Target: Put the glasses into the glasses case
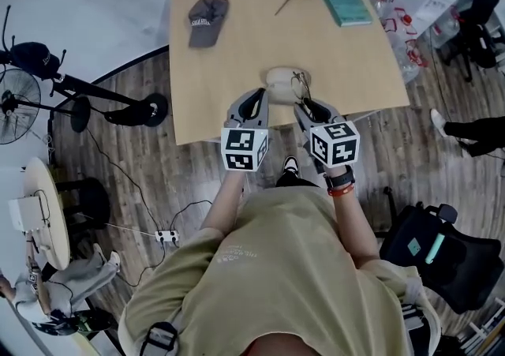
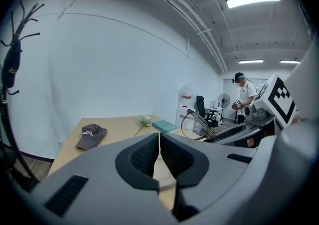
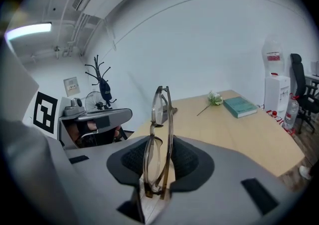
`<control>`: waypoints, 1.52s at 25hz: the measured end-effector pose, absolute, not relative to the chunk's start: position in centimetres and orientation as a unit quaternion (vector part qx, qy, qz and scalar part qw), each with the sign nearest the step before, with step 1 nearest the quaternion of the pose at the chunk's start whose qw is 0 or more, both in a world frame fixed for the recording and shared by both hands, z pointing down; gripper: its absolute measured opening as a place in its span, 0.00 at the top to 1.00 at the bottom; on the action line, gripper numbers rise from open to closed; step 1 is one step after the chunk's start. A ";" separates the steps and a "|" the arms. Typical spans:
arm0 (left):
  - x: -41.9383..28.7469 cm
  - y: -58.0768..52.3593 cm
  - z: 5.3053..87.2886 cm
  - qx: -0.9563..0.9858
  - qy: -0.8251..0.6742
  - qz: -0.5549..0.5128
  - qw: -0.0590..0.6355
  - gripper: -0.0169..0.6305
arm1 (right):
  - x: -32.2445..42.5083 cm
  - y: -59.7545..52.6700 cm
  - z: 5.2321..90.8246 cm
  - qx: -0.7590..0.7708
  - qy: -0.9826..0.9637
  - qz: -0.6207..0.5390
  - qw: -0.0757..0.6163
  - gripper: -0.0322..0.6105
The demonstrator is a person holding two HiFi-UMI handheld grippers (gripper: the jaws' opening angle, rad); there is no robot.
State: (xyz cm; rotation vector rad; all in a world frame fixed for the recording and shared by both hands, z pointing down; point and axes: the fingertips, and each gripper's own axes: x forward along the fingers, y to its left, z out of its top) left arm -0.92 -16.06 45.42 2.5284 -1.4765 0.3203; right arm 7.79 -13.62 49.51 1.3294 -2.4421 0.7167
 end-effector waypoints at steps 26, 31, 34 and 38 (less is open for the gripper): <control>-2.5 -26.4 51.2 0.863 -0.463 0.151 0.136 0.93 | 6.0 -24.3 59.7 0.229 -0.861 0.309 0.333 0.77; -2.8 -27.7 52.5 0.865 -0.452 0.161 0.143 0.93 | 6.0 -24.7 62.6 0.162 -0.847 0.296 0.410 0.76; -3.2 -28.5 53.2 0.864 -0.452 0.164 0.148 0.93 | 5.3 -25.0 63.6 0.107 -0.851 0.305 0.413 0.76; -3.8 -29.5 53.9 0.863 -0.451 0.167 0.155 0.93 | 4.6 -25.3 65.0 0.041 -0.852 0.284 0.439 0.77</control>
